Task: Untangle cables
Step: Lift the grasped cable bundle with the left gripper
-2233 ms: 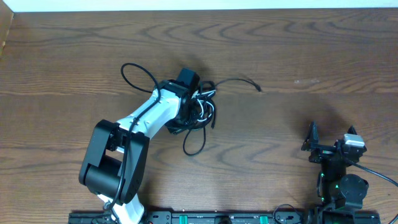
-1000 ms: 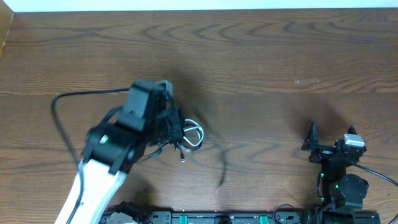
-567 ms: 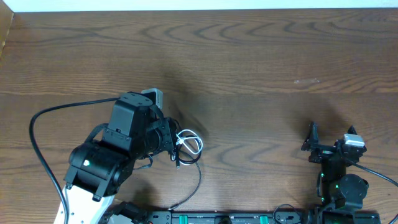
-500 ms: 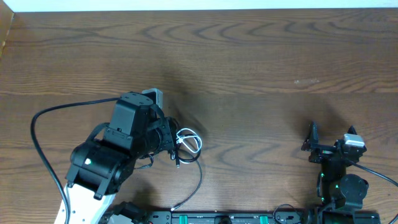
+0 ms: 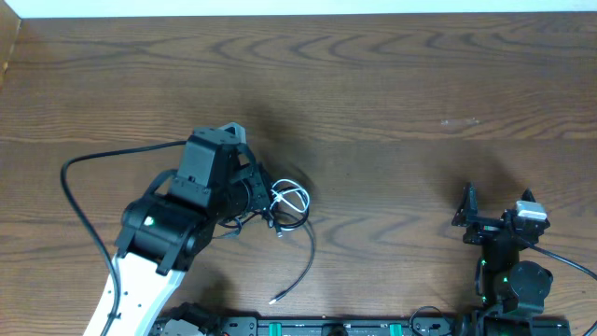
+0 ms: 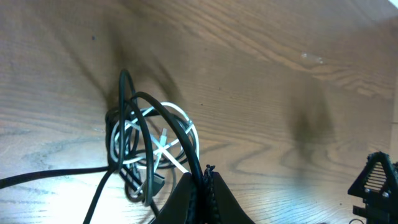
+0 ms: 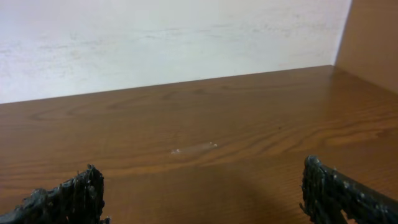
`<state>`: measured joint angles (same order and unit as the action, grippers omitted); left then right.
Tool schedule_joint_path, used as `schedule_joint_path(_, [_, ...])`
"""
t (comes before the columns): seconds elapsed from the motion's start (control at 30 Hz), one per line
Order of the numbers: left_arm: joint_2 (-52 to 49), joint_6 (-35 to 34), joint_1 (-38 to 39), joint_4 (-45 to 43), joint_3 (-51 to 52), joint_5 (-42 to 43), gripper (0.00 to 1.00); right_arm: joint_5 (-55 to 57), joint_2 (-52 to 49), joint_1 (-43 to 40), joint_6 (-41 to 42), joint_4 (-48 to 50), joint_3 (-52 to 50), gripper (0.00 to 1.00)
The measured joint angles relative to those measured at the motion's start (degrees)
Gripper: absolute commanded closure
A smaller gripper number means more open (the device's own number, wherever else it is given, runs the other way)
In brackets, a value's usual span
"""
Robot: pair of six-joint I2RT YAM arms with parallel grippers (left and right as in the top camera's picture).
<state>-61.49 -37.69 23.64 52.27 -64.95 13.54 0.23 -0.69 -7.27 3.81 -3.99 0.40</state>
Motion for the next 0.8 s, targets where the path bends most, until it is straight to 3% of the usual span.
schedule_joint_path(0.8, [-4.4,-0.2,0.0,-1.1,0.0,0.7,0.92,0.0,0.0,0.0,0.0,0.1,0.0,0.01])
